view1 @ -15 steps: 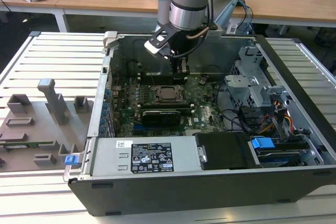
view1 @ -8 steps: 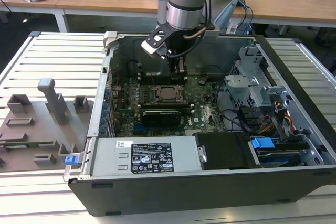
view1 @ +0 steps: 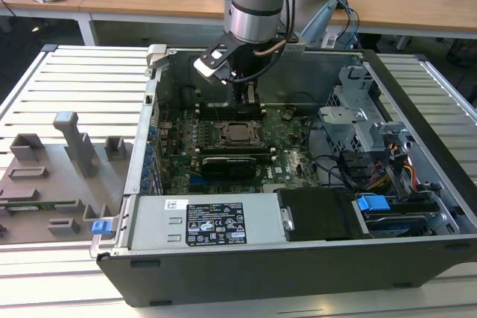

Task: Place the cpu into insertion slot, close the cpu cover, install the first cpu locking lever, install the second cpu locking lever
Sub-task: 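Close the cpu cover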

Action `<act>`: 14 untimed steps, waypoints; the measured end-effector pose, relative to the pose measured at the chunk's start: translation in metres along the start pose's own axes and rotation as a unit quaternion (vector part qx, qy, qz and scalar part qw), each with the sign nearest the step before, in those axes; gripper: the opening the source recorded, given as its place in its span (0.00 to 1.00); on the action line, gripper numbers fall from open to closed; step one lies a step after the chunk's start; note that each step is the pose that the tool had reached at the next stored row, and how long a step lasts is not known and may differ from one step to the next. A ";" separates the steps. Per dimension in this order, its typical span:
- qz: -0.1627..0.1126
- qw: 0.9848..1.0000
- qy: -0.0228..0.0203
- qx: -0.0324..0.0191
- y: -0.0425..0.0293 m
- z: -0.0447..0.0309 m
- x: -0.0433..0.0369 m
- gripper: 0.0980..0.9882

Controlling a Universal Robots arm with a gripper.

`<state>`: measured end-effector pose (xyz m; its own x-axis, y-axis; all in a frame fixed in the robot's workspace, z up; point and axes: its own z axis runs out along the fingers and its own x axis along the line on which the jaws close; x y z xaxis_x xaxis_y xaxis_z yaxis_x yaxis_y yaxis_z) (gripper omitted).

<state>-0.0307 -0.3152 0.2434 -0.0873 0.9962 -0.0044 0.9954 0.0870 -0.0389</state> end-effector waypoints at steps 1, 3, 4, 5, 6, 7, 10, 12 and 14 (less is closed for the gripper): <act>0.000 1.000 0.000 0.000 -0.0001 0.0004 0.0000 0.01; 0.000 1.000 0.000 0.000 -0.0005 0.0013 0.0000 0.01; 0.000 1.000 0.000 0.000 -0.0008 0.0022 0.0001 0.01; 0.000 1.000 0.000 0.000 -0.0010 0.0025 0.0001 0.01; 0.000 1.000 0.000 0.000 -0.0013 0.0029 0.0001 0.01; 0.000 1.000 0.000 0.000 -0.0015 0.0032 0.0001 0.01; 0.000 1.000 0.000 0.000 -0.0021 0.0041 0.0002 0.01; 0.000 1.000 0.000 0.000 -0.0024 0.0048 0.0002 0.01; 0.000 1.000 0.000 0.000 -0.0026 0.0060 0.0003 0.01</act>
<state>-0.0336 -0.3152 0.2376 -0.0873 0.9962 -0.0046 0.9954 0.0871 -0.0390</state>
